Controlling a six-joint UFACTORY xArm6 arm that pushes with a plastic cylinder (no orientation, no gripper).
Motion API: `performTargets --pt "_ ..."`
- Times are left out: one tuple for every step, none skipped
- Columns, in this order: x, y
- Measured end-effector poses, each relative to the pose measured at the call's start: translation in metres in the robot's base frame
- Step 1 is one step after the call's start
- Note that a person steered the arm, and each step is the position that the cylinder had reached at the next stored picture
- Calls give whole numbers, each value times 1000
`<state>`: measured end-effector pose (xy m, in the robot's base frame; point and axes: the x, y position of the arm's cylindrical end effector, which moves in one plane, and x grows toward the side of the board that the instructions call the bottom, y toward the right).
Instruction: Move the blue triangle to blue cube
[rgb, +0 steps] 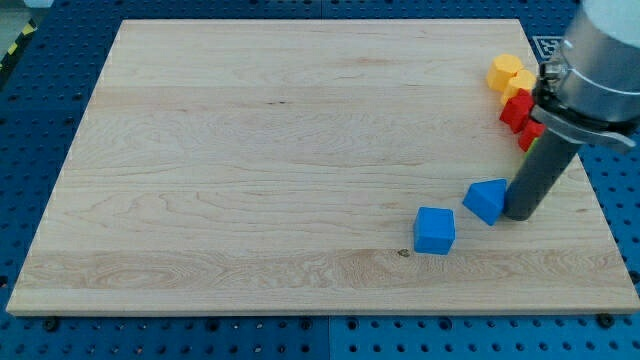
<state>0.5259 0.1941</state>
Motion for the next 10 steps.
performTargets --pt "2 -13" --pt "-15 -13" --pt "-23 -13" --pt "-13 -21" --pt "-11 -28" --pt "-23 -38" --pt "-54 -38" --pt "-50 -40" --pt "-35 -41" --pt "-25 -41"
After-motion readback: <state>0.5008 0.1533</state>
